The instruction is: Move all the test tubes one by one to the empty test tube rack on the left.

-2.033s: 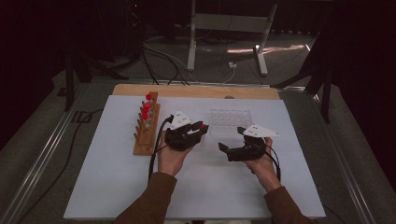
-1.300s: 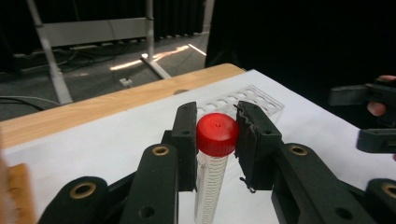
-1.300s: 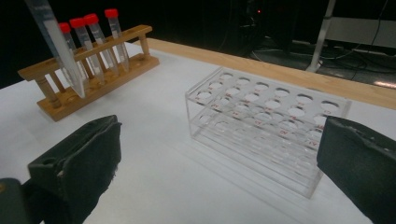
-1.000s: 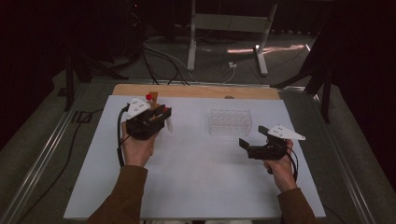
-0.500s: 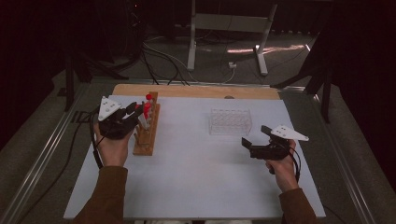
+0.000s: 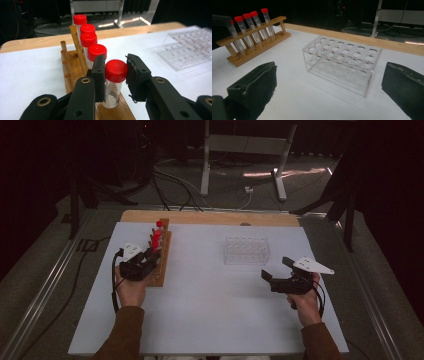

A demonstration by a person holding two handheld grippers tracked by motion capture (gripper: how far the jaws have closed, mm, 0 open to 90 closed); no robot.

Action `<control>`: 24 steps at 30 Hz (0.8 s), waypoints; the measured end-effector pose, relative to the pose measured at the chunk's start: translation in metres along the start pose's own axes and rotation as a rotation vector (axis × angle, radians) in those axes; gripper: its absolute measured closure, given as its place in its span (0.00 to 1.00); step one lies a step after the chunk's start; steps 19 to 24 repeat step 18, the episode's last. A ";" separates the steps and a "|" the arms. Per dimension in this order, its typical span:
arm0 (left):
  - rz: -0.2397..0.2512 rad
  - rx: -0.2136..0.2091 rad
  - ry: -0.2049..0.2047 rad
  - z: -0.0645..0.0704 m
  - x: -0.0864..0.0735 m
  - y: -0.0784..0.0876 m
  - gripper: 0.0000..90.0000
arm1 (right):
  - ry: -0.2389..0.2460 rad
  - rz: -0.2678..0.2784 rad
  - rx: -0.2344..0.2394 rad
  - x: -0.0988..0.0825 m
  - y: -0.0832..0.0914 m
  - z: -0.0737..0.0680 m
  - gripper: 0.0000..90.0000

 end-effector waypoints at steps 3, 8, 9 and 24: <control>0.024 -0.003 0.018 -0.001 -0.003 0.010 0.57 | 0.000 -0.007 -0.007 -0.003 0.003 0.000 0.00; 0.078 0.007 0.035 -0.010 -0.016 0.047 0.20 | 0.019 -0.015 0.000 -0.019 0.017 -0.011 0.00; 0.089 0.014 0.031 -0.012 -0.020 0.056 0.18 | 0.028 -0.009 -0.002 -0.021 0.021 -0.012 0.00; 0.162 0.044 0.034 -0.020 -0.037 0.101 0.01 | 0.045 0.030 -0.017 -0.027 0.033 -0.015 0.00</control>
Point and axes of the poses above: each handheld gripper's, and its own axes: y roughly backward along the jaws, x roughly out of its top, z roughly to its right, the point moved 6 cm from there along -y, roughly forward along the jaws, and after that the axes turned 3 degrees about x, right-handed, at the moved point
